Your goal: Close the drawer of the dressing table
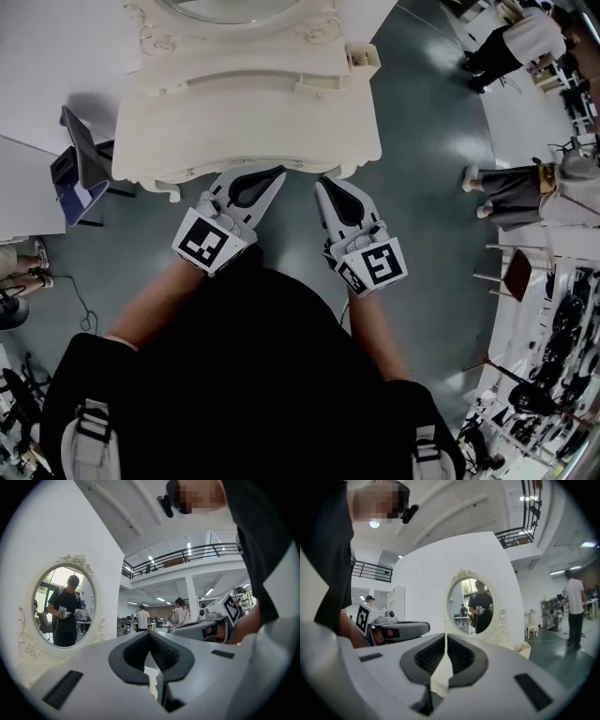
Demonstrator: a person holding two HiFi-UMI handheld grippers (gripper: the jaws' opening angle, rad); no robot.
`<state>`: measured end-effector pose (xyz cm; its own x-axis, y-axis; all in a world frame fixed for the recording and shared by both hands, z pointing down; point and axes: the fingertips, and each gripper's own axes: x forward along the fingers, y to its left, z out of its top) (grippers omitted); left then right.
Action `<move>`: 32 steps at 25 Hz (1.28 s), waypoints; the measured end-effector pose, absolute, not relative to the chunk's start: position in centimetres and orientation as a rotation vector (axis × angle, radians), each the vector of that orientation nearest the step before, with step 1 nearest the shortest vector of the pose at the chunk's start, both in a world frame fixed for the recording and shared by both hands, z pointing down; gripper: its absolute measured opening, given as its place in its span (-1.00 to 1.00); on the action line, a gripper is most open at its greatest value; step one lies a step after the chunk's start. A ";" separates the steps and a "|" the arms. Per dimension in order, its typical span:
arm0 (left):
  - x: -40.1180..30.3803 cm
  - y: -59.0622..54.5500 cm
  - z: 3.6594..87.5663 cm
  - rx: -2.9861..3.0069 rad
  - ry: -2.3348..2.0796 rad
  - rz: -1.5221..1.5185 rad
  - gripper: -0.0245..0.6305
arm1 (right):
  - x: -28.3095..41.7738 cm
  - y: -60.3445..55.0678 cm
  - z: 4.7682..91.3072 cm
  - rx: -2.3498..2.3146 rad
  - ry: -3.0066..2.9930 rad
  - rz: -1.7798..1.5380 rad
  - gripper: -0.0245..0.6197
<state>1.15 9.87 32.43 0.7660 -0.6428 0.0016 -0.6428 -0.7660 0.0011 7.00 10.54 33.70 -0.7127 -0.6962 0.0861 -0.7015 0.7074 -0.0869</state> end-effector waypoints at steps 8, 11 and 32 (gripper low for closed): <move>-2.4 3.6 33.3 2.967 -1.015 -0.004 -0.96 | 4.4 4.4 35.0 1.253 -2.782 0.230 -0.91; -3.8 1.6 34.1 2.967 -1.003 -0.006 -0.96 | 3.5 2.5 35.8 1.295 -2.751 0.255 -0.91; -4.5 -6.0 38.1 2.968 -0.961 0.019 -0.96 | 5.8 -6.8 43.5 1.479 -2.514 0.394 -0.65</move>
